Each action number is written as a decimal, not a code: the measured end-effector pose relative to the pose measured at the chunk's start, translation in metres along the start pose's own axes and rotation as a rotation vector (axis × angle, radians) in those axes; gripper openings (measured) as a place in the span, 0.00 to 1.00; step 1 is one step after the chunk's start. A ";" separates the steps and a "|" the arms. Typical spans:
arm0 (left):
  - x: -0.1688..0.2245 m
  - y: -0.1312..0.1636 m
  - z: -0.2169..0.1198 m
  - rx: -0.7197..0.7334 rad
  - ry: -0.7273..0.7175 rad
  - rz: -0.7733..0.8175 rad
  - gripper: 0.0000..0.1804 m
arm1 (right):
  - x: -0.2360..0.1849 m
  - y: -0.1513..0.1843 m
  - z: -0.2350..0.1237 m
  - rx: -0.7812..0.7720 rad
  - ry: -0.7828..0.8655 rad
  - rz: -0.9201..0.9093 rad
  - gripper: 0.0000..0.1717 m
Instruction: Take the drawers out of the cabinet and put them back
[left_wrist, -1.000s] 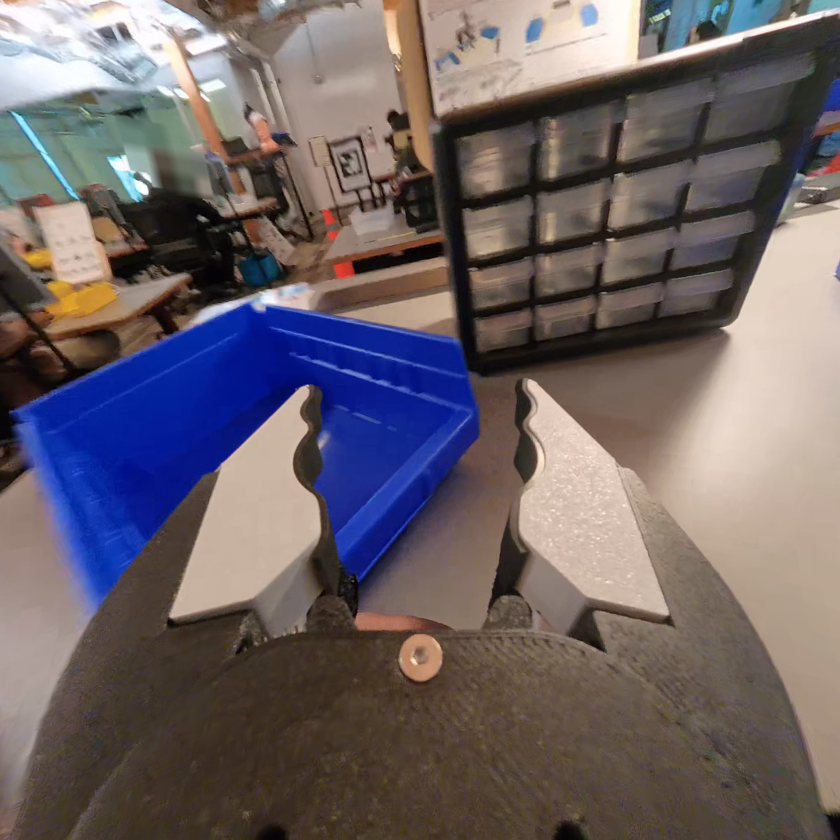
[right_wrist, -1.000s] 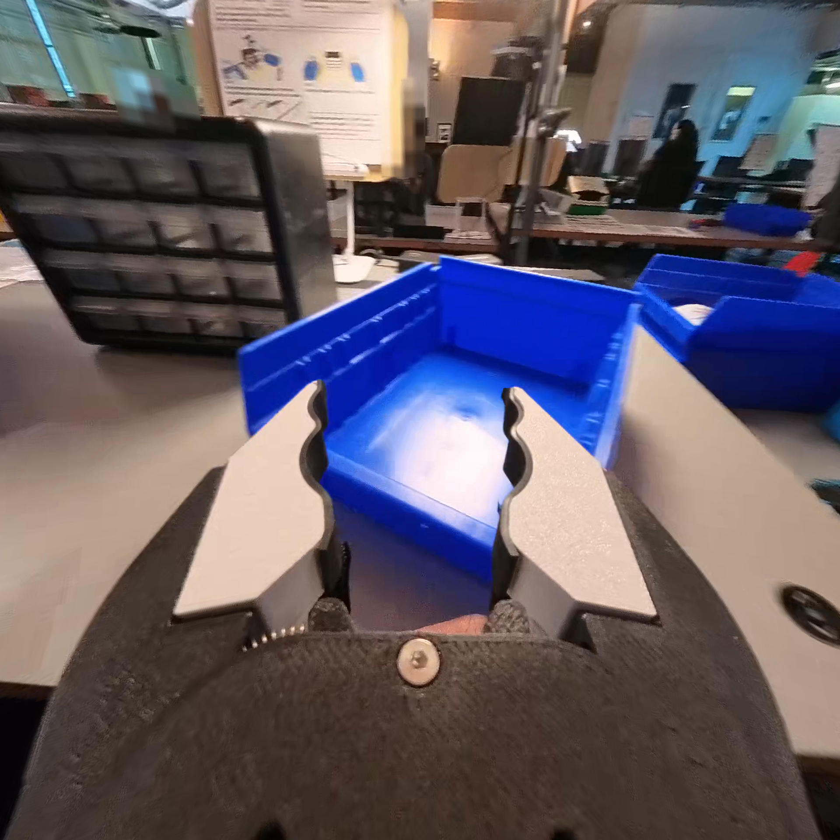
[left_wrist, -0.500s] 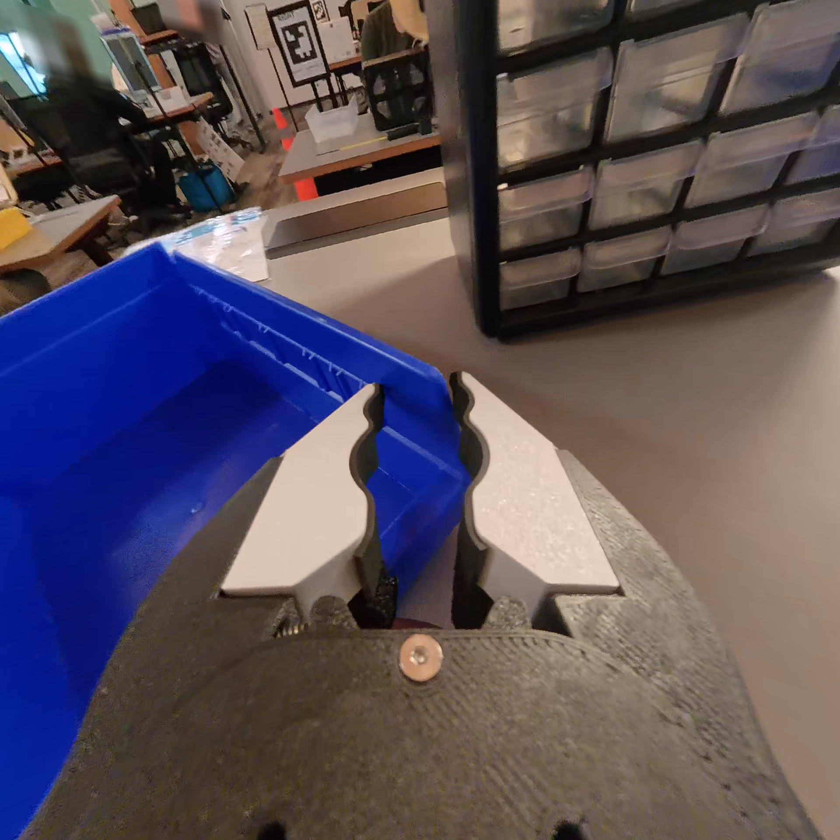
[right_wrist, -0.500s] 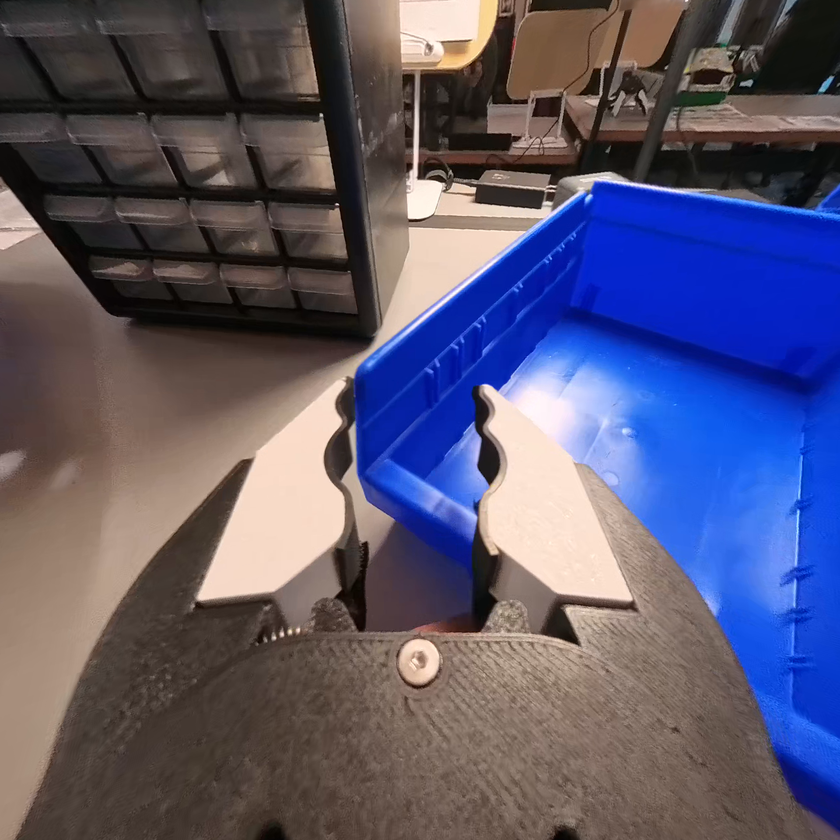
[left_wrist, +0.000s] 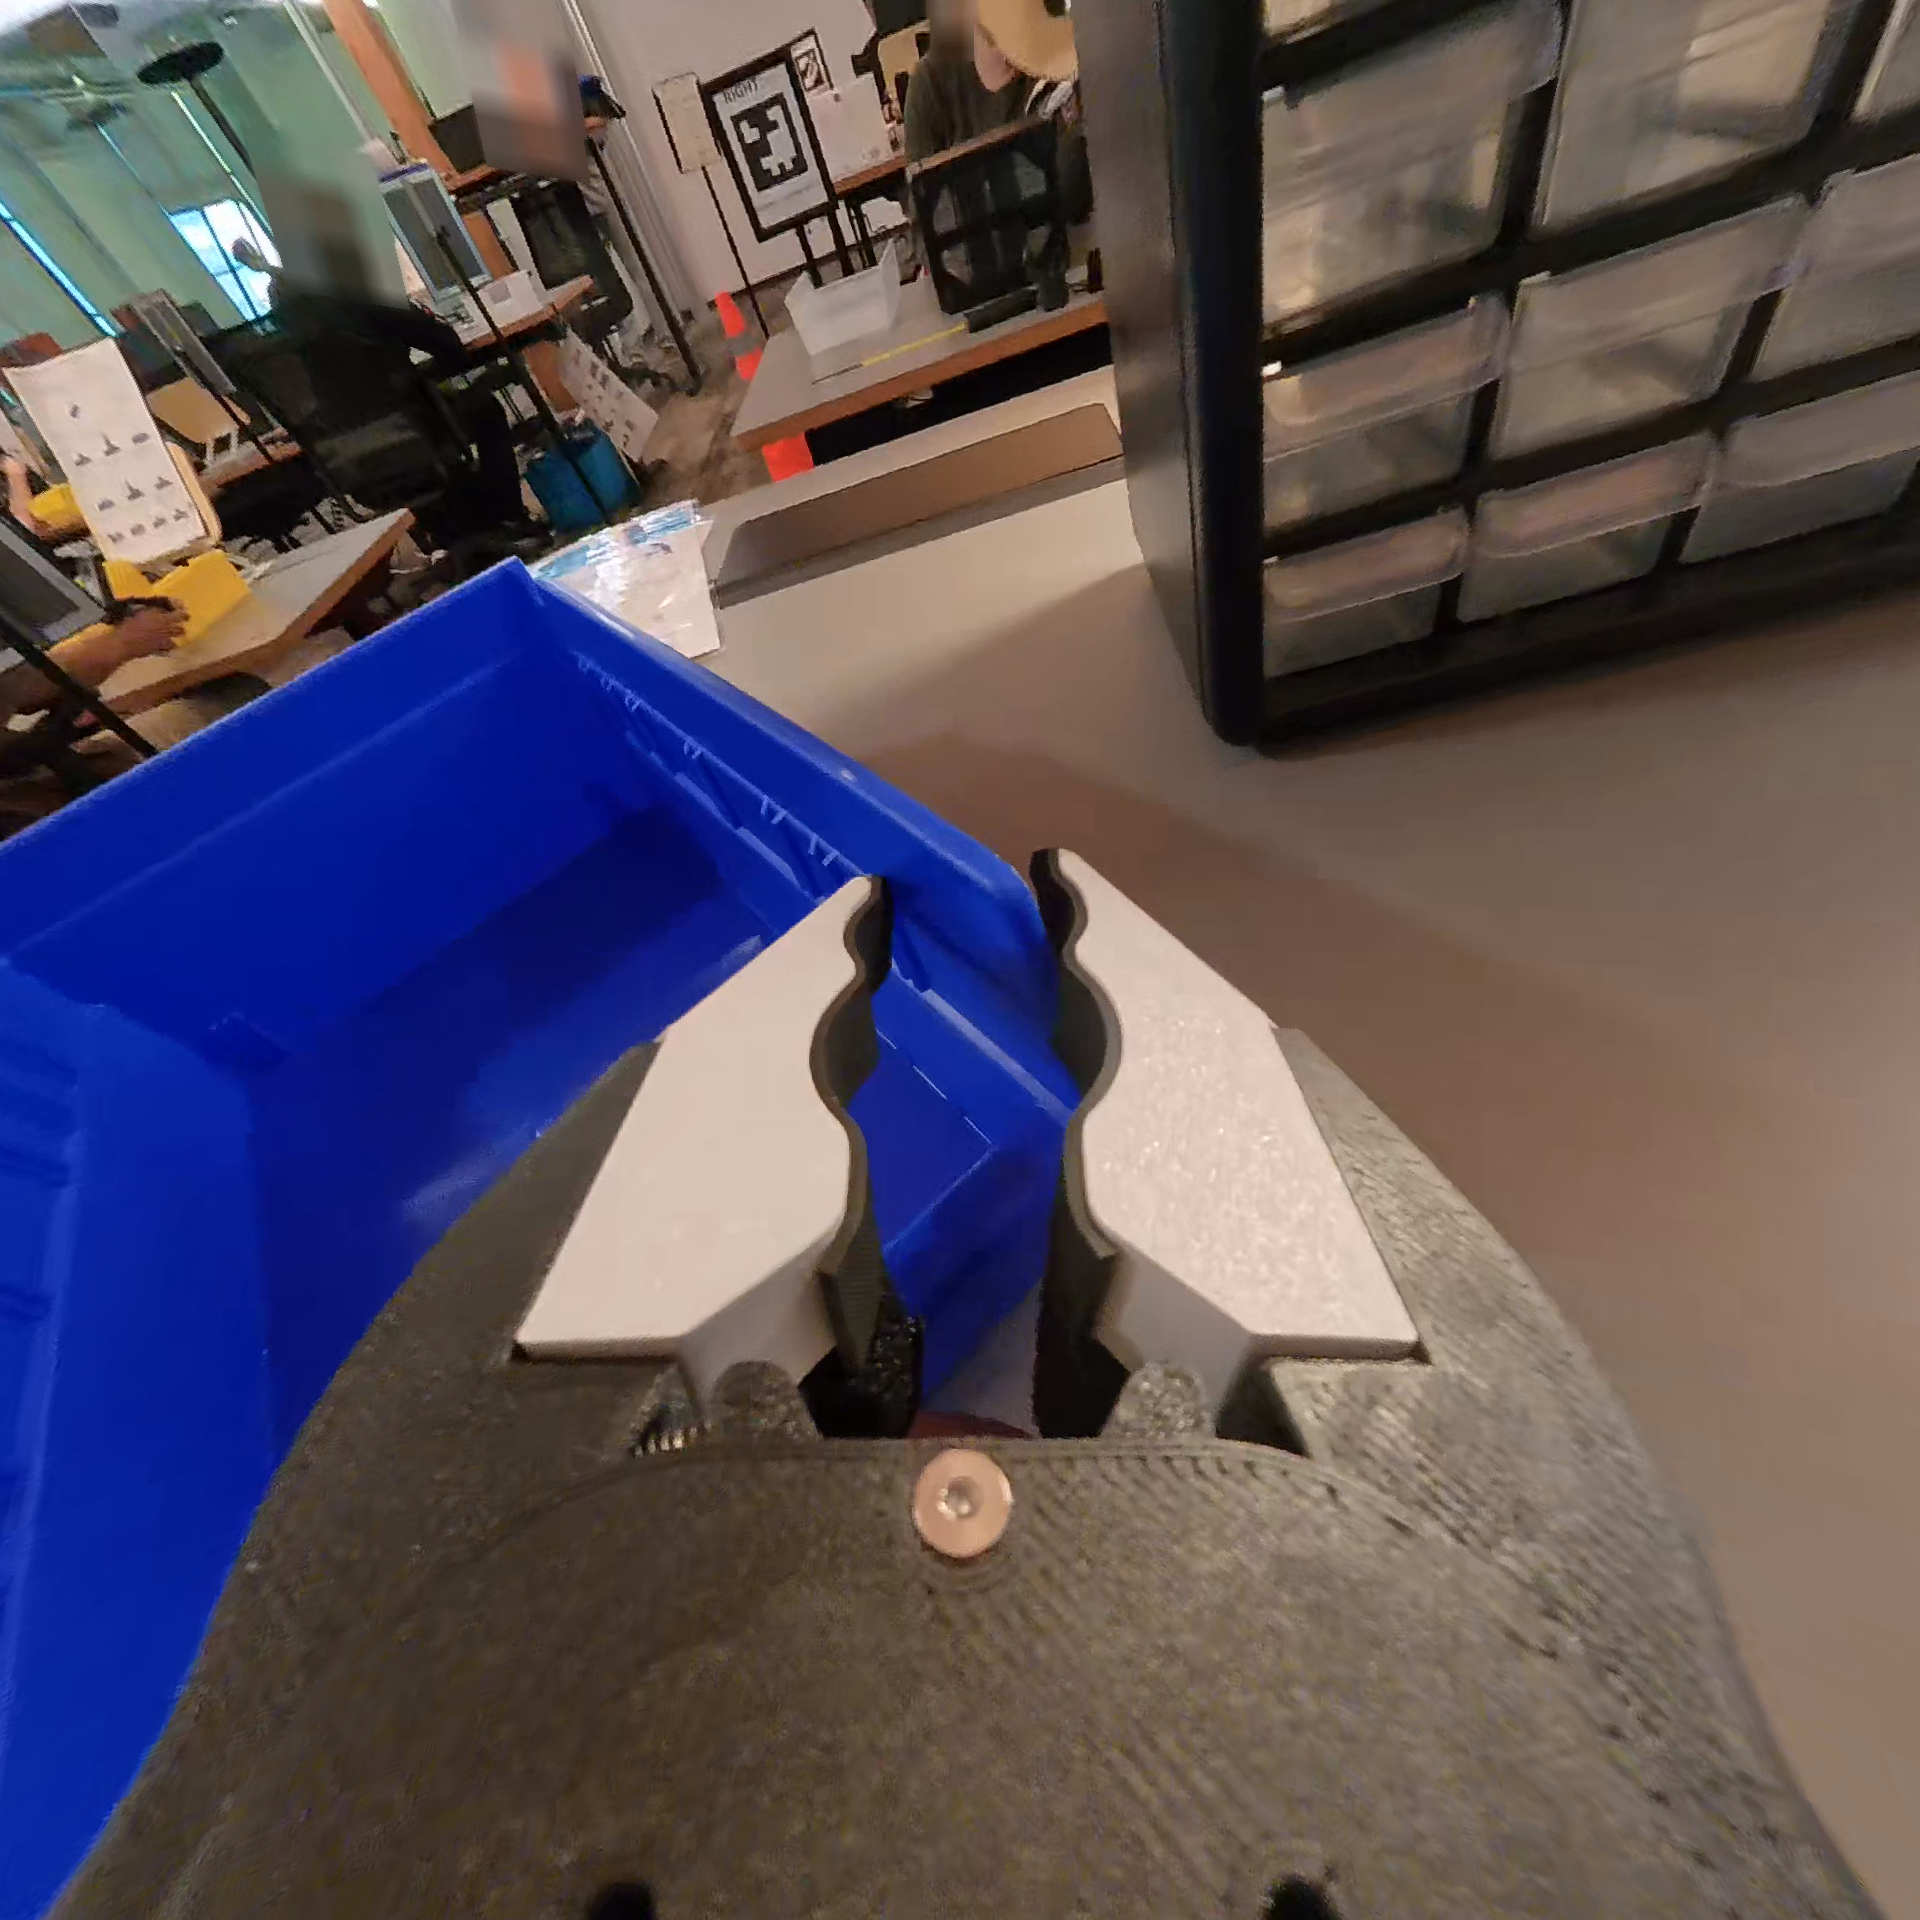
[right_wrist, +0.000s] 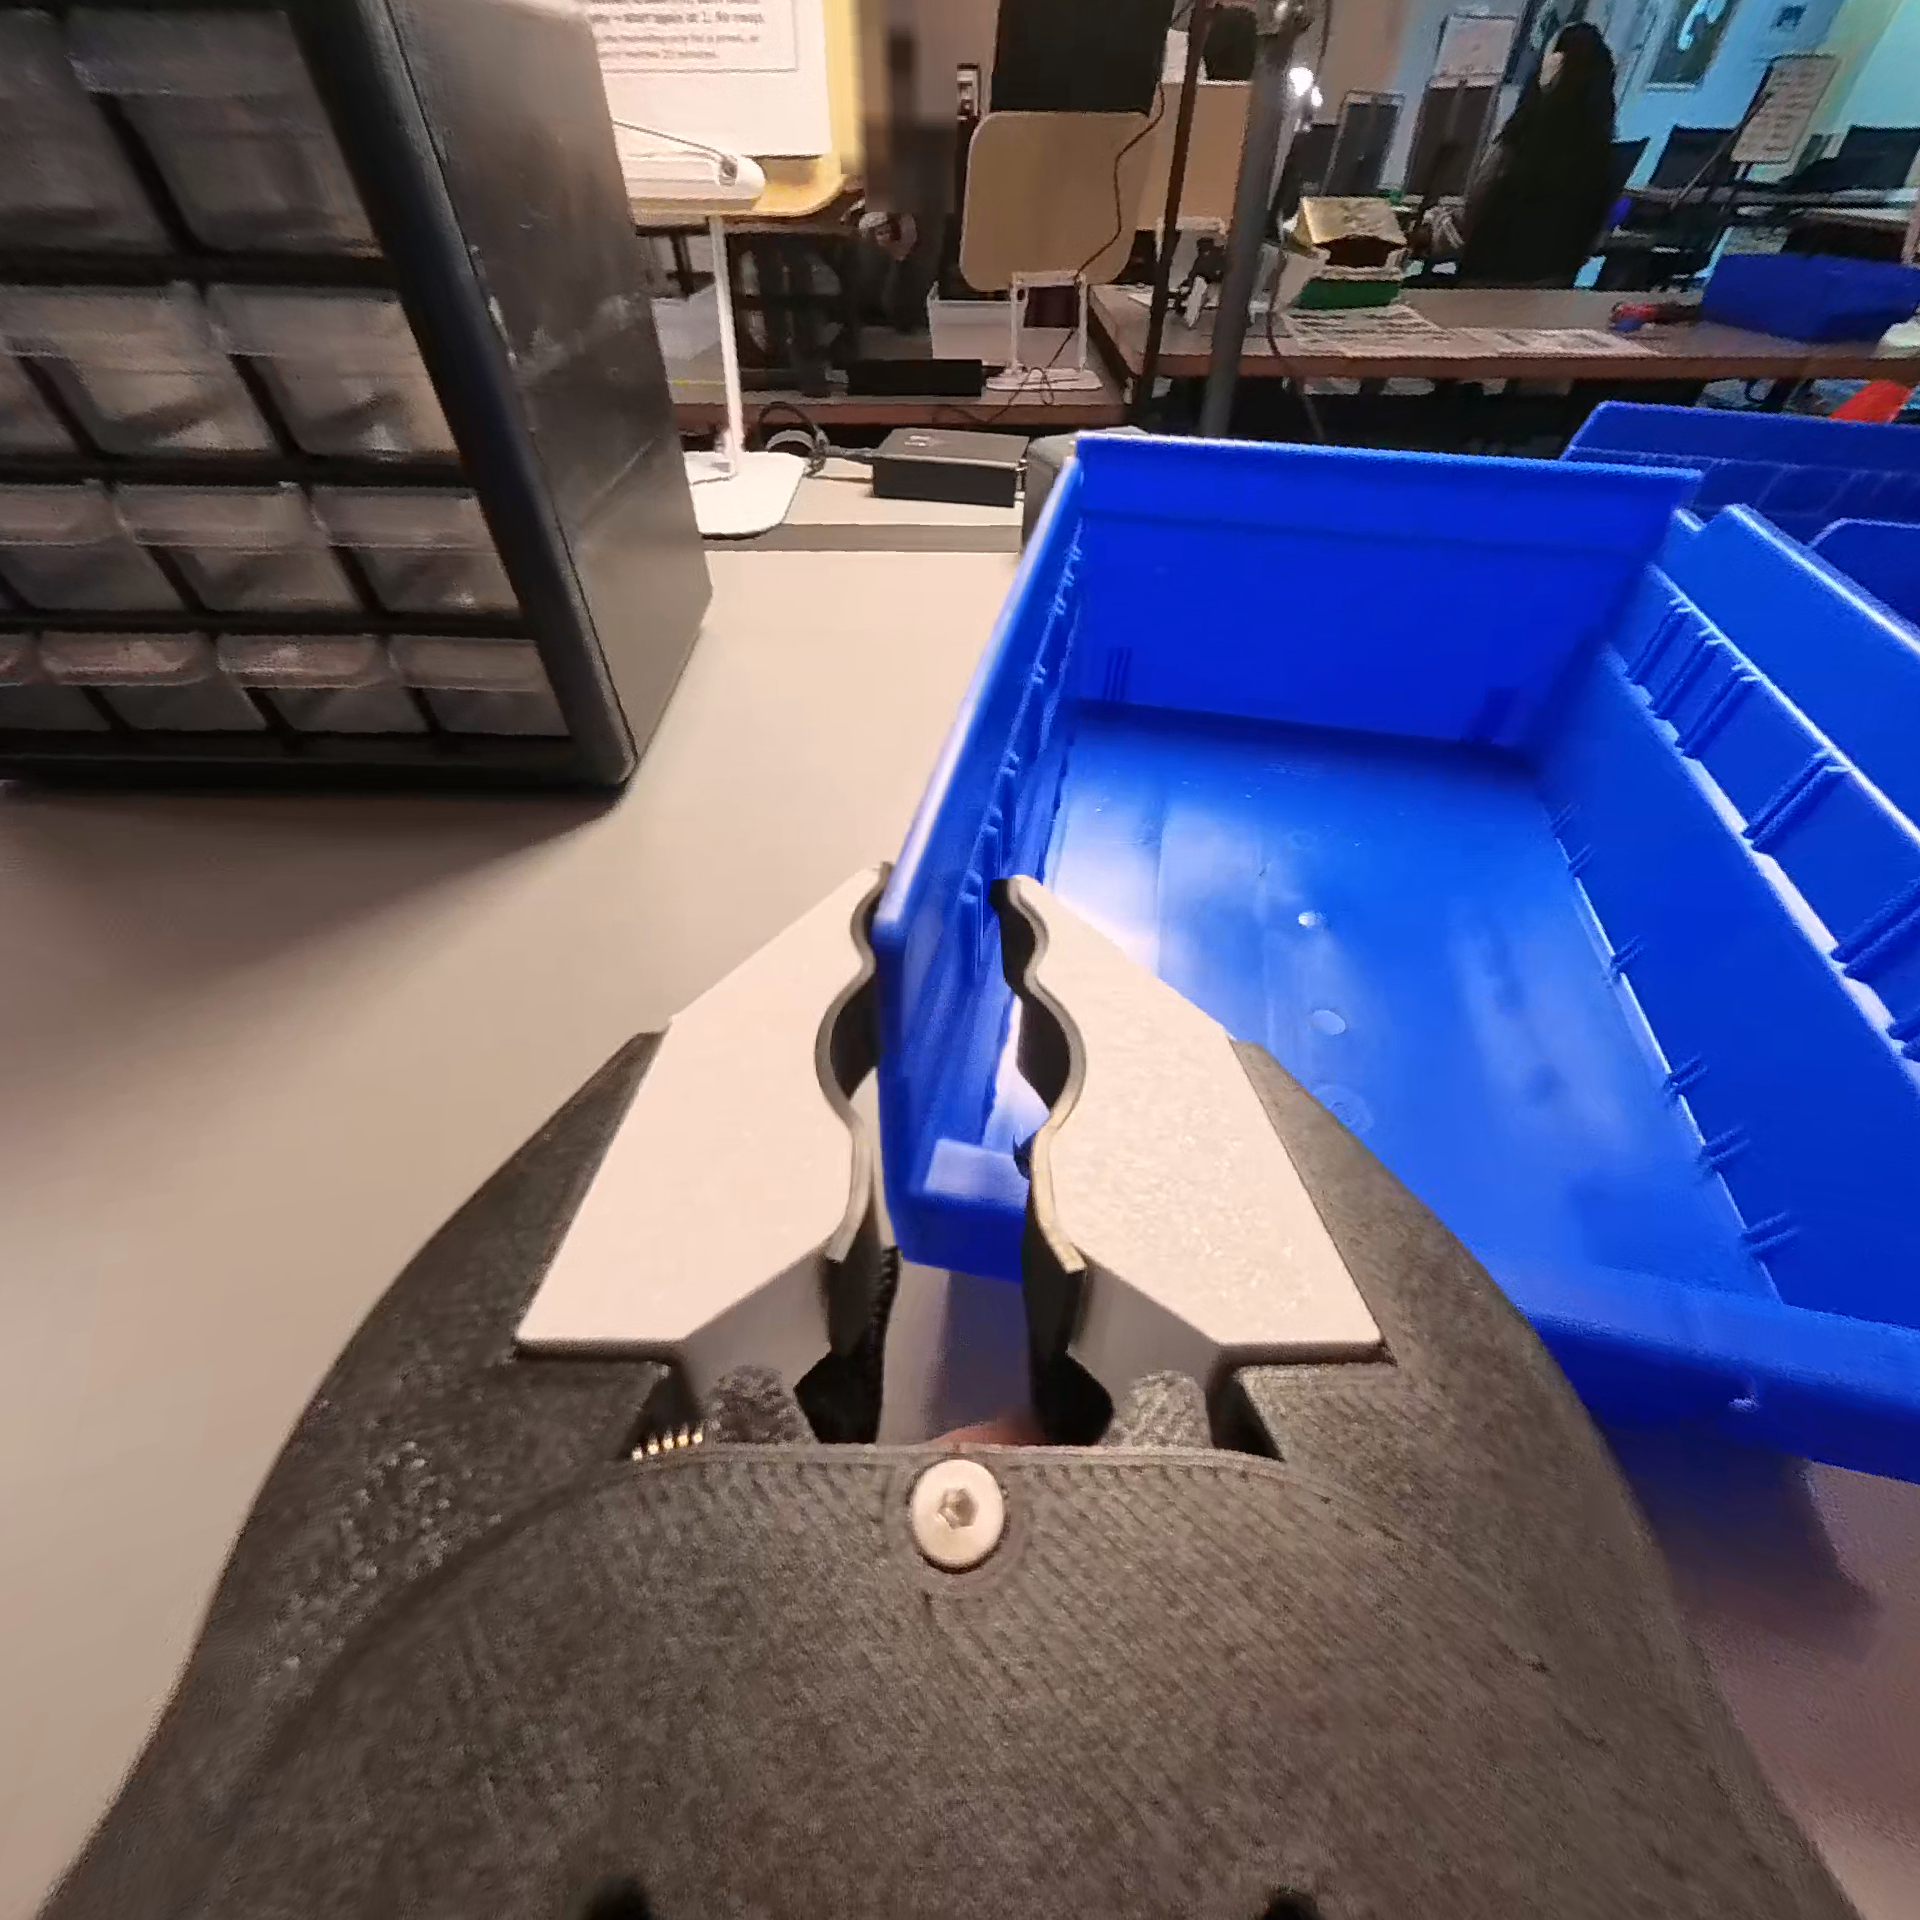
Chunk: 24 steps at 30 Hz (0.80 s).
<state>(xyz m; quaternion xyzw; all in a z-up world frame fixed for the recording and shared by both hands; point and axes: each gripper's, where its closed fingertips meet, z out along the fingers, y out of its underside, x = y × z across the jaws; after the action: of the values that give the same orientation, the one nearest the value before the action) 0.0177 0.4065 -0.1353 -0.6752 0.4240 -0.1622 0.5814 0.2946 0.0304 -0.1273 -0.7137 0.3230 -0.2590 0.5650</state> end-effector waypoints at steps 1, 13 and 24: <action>-0.002 0.000 0.001 0.007 0.003 0.009 0.15 | 0.001 -0.001 0.000 0.004 -0.011 0.006 0.11; -0.070 0.018 -0.010 -0.006 -0.124 -0.038 0.00 | 0.037 0.000 -0.001 0.018 0.039 0.009 0.04; -0.110 0.032 -0.010 0.000 -0.114 -0.051 0.00 | 0.067 -0.004 0.012 0.003 0.055 -0.038 0.03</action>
<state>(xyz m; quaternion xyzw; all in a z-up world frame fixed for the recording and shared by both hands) -0.0661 0.4850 -0.1318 -0.6939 0.3729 -0.1380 0.6004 0.3478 -0.0121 -0.1256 -0.7116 0.3243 -0.2896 0.5519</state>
